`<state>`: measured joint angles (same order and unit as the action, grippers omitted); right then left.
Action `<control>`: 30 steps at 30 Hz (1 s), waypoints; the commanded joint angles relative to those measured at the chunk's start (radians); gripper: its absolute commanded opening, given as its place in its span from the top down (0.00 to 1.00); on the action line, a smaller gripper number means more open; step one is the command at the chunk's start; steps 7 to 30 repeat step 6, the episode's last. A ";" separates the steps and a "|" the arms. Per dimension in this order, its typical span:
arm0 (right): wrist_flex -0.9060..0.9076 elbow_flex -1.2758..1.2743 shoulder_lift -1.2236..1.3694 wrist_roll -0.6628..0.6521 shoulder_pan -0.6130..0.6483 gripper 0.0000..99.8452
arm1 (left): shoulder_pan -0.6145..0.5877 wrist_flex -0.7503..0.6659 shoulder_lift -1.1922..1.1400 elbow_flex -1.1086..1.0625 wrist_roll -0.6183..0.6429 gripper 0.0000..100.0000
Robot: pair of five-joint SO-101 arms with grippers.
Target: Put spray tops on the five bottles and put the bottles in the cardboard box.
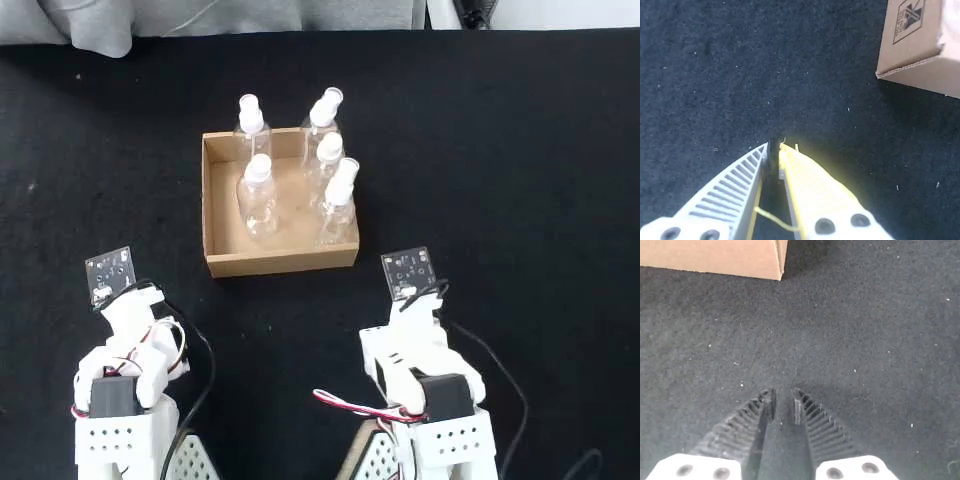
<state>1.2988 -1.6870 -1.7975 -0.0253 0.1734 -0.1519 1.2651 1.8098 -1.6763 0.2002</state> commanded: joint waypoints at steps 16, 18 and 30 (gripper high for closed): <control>0.008 0.005 -0.097 -0.008 -0.023 0.99 | 0.004 0.005 0.014 -0.024 -0.003 0.97; 0.008 0.005 -0.097 -0.008 -0.023 0.99 | 0.004 0.005 0.014 -0.024 -0.003 0.97; 0.008 0.005 -0.097 -0.008 -0.023 0.99 | 0.004 0.005 0.014 -0.024 -0.003 0.97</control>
